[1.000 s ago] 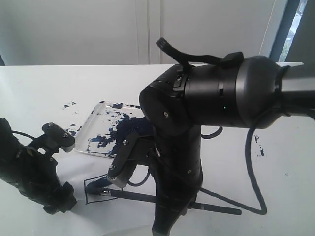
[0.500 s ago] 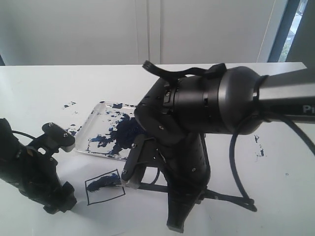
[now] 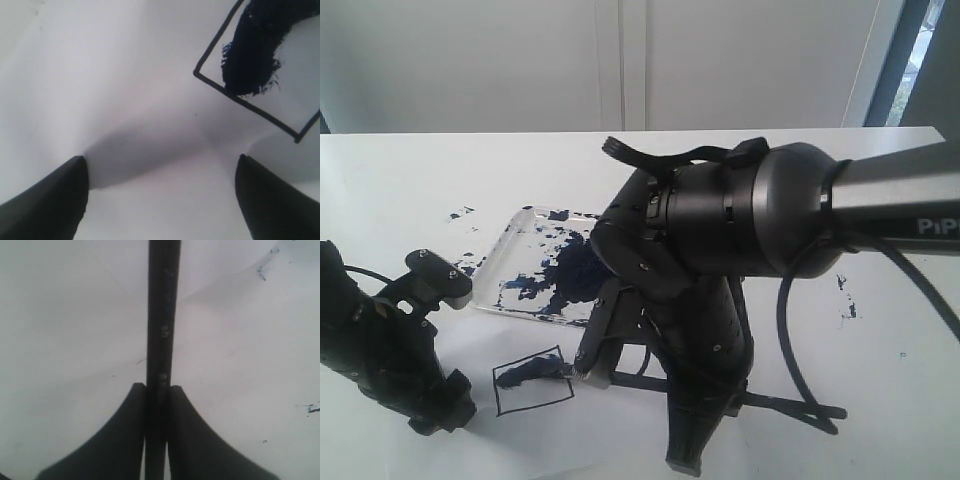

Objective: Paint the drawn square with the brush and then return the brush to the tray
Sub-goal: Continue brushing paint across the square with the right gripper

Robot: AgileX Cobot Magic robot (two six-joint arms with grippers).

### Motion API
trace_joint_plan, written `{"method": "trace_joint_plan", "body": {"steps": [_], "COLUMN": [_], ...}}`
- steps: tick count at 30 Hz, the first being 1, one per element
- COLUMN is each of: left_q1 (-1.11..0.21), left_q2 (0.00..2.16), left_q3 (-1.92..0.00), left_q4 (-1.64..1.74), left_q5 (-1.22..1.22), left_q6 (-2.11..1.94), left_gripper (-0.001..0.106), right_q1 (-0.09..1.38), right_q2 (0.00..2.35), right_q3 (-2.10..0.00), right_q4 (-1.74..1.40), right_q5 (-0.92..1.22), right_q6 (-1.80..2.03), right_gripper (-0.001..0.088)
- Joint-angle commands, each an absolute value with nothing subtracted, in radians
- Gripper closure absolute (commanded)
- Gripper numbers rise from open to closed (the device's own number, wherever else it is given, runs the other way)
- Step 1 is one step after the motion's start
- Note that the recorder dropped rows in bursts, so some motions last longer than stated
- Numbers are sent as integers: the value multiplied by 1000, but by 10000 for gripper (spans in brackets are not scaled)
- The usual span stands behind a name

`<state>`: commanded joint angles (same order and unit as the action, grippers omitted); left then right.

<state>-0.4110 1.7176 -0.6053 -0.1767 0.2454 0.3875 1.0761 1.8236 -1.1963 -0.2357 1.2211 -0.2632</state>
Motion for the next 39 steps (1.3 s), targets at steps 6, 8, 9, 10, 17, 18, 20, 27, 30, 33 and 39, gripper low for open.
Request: {"method": "trace_joint_plan", "body": {"steps": [6, 8, 9, 10, 17, 18, 20, 27, 30, 33, 39], "left_q1": [-411, -411, -411, -411, -411, -411, -411, -411, -411, -411, -411], "left_q2": [1718, 1718, 1718, 1718, 1718, 1718, 1718, 1718, 1718, 1718, 1718], "left_q3": [-605, -605, -605, -605, -605, -605, -605, -605, -605, -605, -605], "left_q4": [-177, -177, -177, -177, -177, -177, -177, -177, -177, -177, -177], "left_q5": [242, 242, 242, 244, 262, 262, 264, 282, 284, 284, 284], "left_q6": [387, 387, 387, 387, 369, 369, 370, 370, 370, 370, 370], "left_gripper": [227, 227, 227, 227, 227, 227, 227, 227, 227, 227, 227], "right_q1": [1127, 1140, 1144, 1145, 1145, 1145, 1145, 1145, 1131, 1110, 1099], "right_q2": [1824, 1824, 1824, 1824, 1824, 1824, 1824, 1824, 1824, 1824, 1824], "right_q3": [-1196, -1196, -1196, -1196, -1196, -1196, -1196, -1196, -1196, -1196, -1196], "right_q4": [-213, -213, -213, -213, -264, -297, -351, -404, -404, -404, -388], "right_q5": [1221, 1221, 1221, 1221, 1221, 1221, 1221, 1221, 1221, 1221, 1221], "right_q6": [-279, -282, -282, -282, -248, -227, -193, -176, -173, -172, -172], "right_gripper": [868, 868, 868, 868, 868, 868, 868, 868, 868, 868, 868]}}
